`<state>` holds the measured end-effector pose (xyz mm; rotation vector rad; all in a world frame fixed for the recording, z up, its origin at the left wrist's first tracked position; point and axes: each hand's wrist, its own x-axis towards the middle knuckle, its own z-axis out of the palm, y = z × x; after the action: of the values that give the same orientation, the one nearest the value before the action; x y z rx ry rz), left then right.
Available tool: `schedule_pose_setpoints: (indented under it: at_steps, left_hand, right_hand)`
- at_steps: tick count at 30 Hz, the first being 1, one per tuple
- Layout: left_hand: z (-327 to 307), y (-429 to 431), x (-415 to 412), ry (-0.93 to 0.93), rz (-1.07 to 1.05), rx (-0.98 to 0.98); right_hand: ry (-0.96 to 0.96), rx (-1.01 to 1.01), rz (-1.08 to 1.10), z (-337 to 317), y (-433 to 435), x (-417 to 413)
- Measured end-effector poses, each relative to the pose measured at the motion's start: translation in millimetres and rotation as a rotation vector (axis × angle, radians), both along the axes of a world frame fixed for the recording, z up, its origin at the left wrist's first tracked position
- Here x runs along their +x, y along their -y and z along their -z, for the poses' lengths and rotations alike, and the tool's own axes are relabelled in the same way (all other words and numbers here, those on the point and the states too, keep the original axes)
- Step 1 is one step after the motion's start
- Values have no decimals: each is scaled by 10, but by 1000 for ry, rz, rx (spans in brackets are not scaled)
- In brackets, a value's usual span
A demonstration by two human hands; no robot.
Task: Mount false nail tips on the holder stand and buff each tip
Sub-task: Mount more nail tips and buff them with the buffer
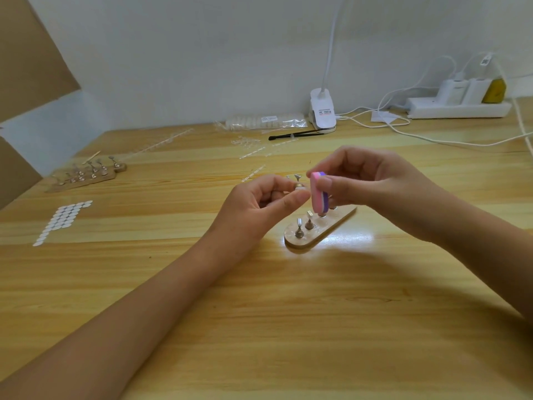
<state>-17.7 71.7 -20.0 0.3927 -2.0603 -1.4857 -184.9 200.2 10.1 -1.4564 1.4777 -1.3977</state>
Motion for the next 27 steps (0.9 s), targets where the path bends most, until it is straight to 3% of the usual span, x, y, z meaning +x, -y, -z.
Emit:
schedule_pose_setpoints:
  at_steps: [9, 13, 17, 27]
  left_hand:
    - [17, -3, 1, 11, 51, -23]
    - [22, 21, -8, -31, 63, -14]
    - [17, 35, -8, -52, 58, -3]
    - [19, 38, -21, -37, 41, 25]
  right_hand:
    - [-32, 104, -94, -31, -21, -38]
    - [64, 5, -5, 2, 5, -3]
    - [41, 102, -103, -9, -6, -1]
    - [181, 42, -20, -16, 7, -54]
